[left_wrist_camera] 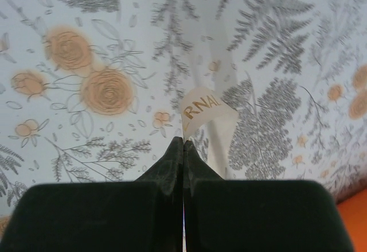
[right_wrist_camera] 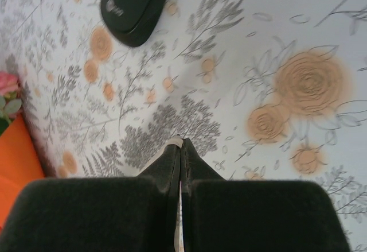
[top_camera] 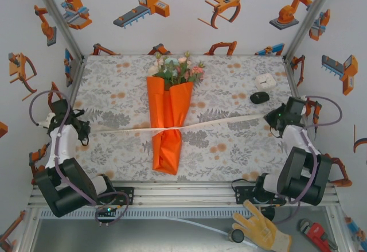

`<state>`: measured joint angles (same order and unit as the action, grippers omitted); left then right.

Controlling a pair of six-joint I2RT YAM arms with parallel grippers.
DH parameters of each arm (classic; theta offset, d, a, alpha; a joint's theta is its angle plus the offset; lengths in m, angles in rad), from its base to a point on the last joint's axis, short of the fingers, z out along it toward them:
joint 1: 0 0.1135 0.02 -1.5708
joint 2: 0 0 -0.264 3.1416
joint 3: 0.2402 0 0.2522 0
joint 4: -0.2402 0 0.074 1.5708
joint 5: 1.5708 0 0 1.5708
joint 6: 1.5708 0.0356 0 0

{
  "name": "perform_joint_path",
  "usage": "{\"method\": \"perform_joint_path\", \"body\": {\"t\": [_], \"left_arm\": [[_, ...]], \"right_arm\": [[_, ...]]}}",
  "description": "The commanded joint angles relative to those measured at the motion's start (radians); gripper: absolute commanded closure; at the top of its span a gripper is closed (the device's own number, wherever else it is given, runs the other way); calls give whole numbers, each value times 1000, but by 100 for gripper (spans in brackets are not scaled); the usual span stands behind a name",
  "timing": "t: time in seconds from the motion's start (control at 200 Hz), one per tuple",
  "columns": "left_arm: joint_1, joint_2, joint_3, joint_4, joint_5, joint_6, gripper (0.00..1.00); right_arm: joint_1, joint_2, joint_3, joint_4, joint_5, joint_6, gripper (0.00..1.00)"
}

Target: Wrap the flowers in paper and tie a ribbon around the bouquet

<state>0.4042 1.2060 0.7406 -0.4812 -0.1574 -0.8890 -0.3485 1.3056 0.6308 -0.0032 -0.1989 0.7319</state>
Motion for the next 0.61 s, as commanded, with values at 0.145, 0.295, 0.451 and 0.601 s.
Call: {"method": "perform_joint_path", "body": {"t": [0.145, 0.295, 0.451, 0.601], "left_arm": [[29, 94, -73, 170, 105, -43, 100], [-57, 162, -68, 243, 135, -46, 84], [-70, 124, -22, 215, 155, -2, 42], [-136, -64, 45, 142, 207, 124, 33]], "right_arm": [[-79, 111, 19, 123, -63, 14, 100], [15, 106, 29, 106, -80, -68, 80], [55, -65, 15, 94, -64, -110, 44], [177, -257, 12, 89, -83, -180, 41]]}}
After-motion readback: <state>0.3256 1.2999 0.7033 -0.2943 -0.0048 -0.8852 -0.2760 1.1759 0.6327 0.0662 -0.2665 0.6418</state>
